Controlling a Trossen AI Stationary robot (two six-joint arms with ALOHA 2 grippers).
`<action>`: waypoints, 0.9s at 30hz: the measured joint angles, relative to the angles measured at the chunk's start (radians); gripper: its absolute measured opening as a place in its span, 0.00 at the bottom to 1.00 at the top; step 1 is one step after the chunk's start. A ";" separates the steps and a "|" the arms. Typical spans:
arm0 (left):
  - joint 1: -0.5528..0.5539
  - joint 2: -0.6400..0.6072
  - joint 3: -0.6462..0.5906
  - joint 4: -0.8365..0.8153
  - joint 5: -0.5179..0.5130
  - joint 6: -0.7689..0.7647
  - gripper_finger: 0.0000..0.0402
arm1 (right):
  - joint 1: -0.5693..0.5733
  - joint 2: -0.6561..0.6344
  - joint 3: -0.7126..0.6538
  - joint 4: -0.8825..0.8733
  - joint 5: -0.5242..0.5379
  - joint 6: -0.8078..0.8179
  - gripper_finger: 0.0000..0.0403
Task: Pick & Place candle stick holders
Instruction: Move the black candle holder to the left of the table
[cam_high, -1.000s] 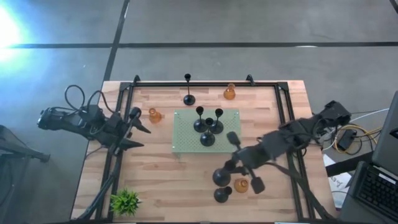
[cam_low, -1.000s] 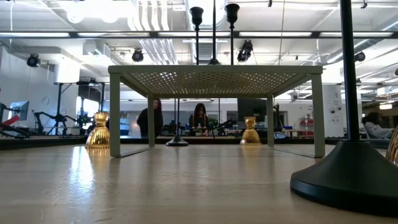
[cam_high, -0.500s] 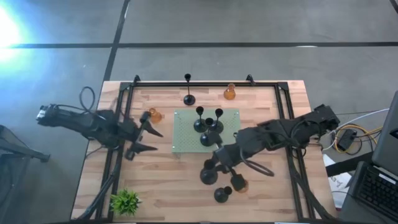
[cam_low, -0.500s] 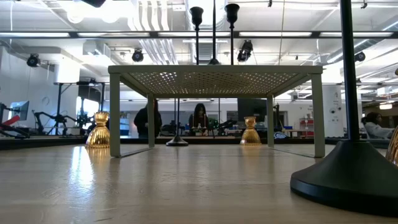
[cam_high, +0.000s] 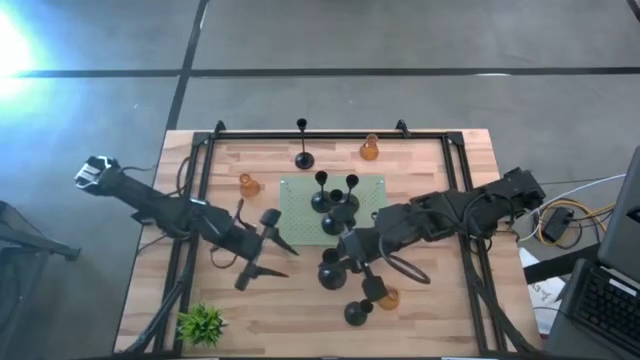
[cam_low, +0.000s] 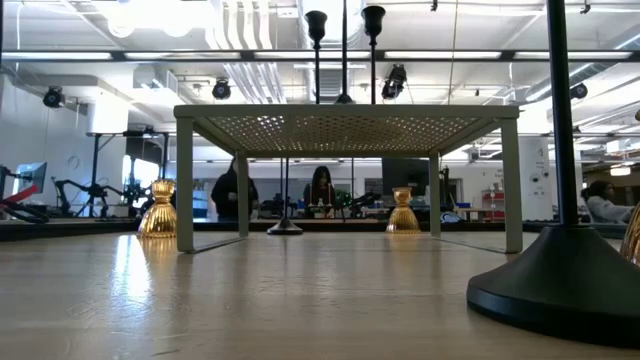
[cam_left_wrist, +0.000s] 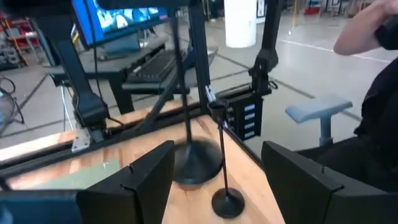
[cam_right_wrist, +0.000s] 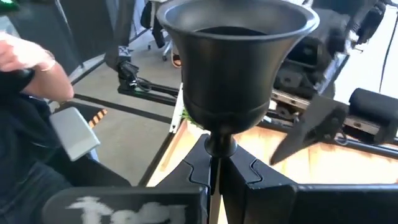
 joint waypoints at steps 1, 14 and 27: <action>0.000 0.015 0.024 0.006 0.001 0.011 0.61 | -0.002 0.000 -0.001 0.003 0.000 0.000 0.02; 0.009 0.195 0.242 0.009 0.049 0.106 0.61 | -0.010 0.000 -0.003 0.009 -0.005 -0.017 0.02; 0.084 0.328 0.387 -0.016 0.162 0.099 0.61 | -0.009 0.000 -0.003 0.024 -0.082 -0.024 0.02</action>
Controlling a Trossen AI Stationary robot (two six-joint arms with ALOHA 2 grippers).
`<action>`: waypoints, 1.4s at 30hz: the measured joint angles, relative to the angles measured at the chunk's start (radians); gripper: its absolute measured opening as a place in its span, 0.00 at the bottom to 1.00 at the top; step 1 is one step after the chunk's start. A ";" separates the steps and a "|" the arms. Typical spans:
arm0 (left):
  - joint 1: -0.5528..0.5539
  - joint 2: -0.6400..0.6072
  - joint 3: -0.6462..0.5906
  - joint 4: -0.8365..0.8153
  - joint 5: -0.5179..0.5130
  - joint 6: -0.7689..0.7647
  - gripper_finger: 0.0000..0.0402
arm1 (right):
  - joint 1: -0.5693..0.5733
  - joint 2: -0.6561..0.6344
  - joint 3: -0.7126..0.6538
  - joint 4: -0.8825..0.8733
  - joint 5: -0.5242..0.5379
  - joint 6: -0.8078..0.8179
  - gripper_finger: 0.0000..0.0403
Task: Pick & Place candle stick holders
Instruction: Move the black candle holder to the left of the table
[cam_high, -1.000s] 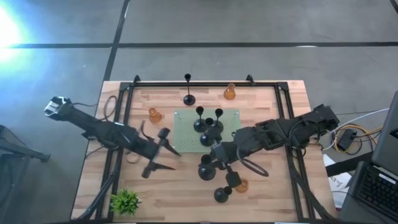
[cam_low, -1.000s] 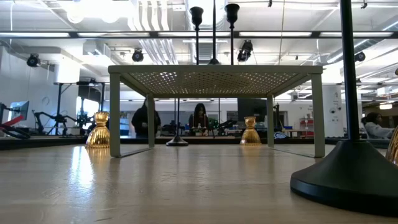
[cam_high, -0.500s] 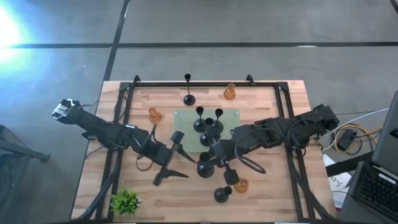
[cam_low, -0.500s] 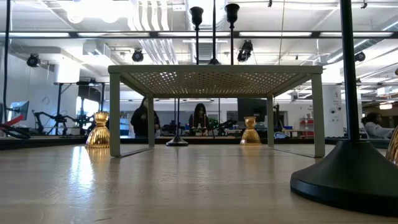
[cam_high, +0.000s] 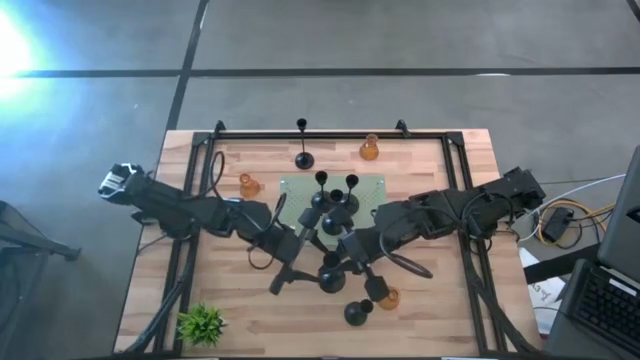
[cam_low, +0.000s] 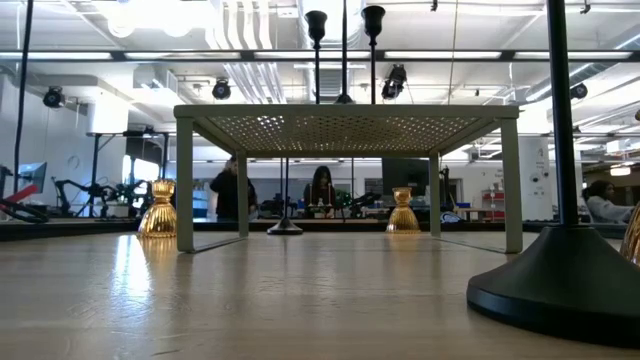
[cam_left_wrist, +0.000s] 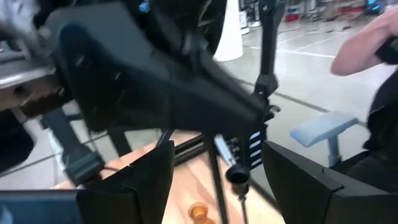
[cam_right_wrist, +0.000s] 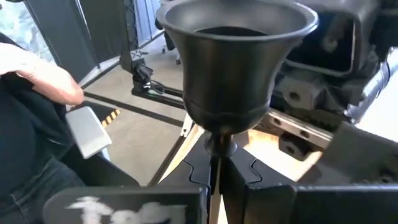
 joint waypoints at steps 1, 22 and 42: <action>0.002 0.005 0.009 -0.003 0.011 -0.002 0.61 | 0.000 0.000 0.000 0.000 0.000 0.000 0.02; 0.030 0.018 0.029 0.056 0.052 0.001 0.30 | 0.000 0.000 0.001 0.011 -0.003 -0.011 0.02; 0.032 0.019 0.023 0.052 0.061 0.038 0.03 | 0.000 0.000 0.001 -0.003 -0.001 -0.022 0.02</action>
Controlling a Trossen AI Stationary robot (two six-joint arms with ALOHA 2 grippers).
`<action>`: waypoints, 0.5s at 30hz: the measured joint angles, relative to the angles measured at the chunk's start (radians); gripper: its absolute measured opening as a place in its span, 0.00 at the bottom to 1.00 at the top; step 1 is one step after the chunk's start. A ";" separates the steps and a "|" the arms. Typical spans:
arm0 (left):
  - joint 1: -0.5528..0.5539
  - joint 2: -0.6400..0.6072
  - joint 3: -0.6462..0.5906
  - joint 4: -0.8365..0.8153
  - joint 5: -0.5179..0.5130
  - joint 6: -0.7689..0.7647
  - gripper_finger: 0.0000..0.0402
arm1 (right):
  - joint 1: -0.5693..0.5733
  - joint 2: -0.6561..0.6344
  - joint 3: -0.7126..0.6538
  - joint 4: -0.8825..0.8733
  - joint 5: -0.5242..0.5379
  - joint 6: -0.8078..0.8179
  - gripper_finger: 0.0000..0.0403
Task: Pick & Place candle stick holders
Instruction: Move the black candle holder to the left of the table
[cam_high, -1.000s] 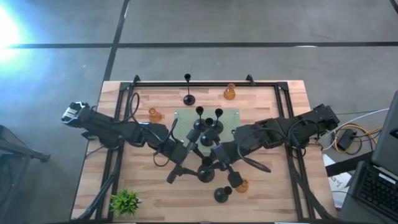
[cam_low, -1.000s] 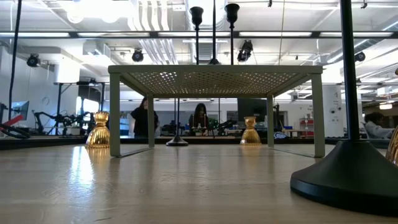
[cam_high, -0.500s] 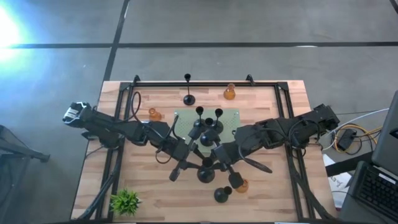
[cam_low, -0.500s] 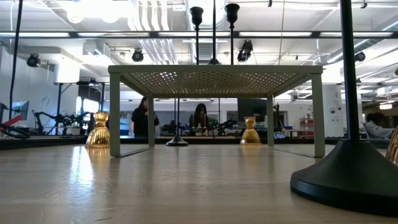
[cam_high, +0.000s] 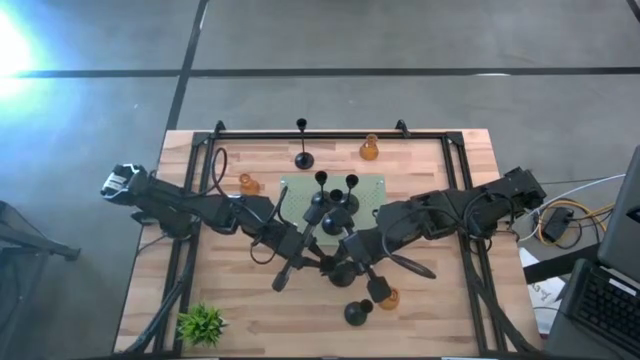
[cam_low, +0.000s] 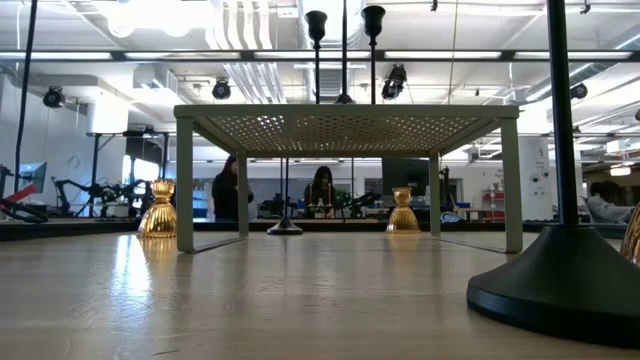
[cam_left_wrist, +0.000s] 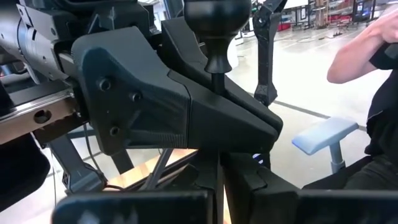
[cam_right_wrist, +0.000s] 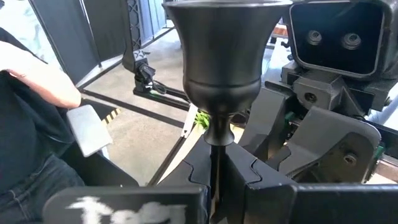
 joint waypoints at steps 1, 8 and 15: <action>0.000 0.000 0.000 0.000 0.000 0.000 0.03 | 0.000 0.000 0.000 0.000 0.000 0.000 0.02; 0.000 0.000 0.000 -0.002 0.000 0.004 0.03 | 0.000 0.000 0.000 0.002 0.000 0.011 0.04; 0.000 -0.010 0.000 -0.035 0.000 0.009 0.03 | 0.000 -0.017 -0.002 -0.031 0.004 0.012 0.19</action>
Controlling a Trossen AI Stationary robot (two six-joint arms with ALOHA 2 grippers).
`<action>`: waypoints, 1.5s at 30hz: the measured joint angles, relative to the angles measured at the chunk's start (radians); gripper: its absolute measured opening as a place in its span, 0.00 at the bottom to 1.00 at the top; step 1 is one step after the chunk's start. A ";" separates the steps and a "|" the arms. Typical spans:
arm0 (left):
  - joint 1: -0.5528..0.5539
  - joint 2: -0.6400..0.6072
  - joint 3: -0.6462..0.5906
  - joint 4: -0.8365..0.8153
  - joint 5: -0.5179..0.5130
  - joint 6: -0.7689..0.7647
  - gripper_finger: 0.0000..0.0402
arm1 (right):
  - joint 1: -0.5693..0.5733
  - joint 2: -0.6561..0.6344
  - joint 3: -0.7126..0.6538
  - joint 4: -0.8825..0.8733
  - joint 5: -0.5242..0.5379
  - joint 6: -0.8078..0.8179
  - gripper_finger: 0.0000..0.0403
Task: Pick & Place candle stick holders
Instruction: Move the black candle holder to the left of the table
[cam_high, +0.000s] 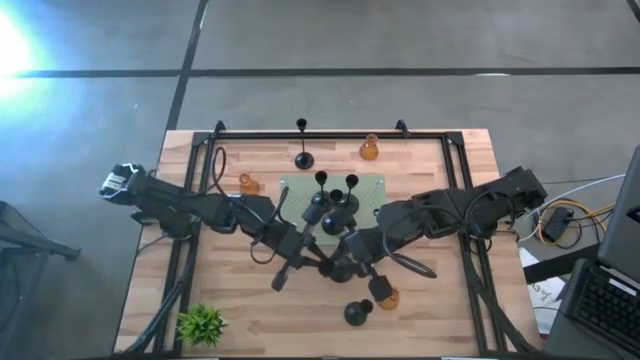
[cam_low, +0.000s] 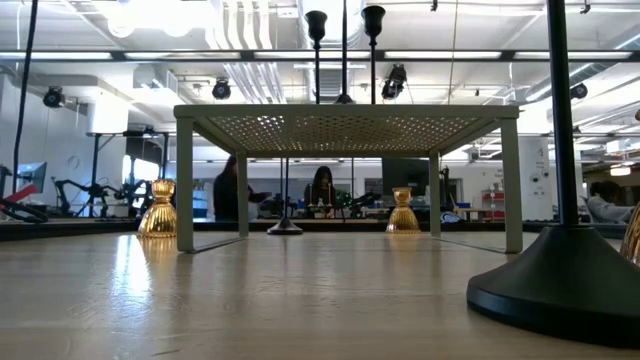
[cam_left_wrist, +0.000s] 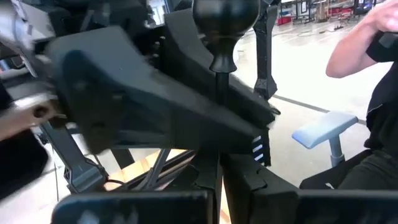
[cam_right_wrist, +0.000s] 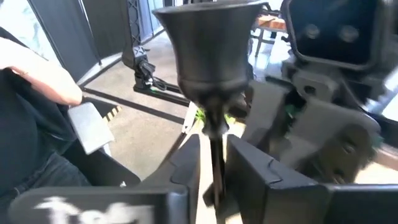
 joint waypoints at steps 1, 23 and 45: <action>0.000 -0.005 0.000 -0.007 -0.001 0.000 0.03 | 0.000 -0.007 0.000 -0.015 0.002 0.000 0.22; -0.182 -0.385 -0.265 -0.146 -0.594 -0.097 0.03 | 0.020 -0.148 -0.001 -0.306 0.214 0.156 0.42; -0.526 -0.806 -0.684 -0.433 -1.287 -0.698 0.03 | 0.022 -0.413 -0.308 -0.315 0.580 0.384 0.32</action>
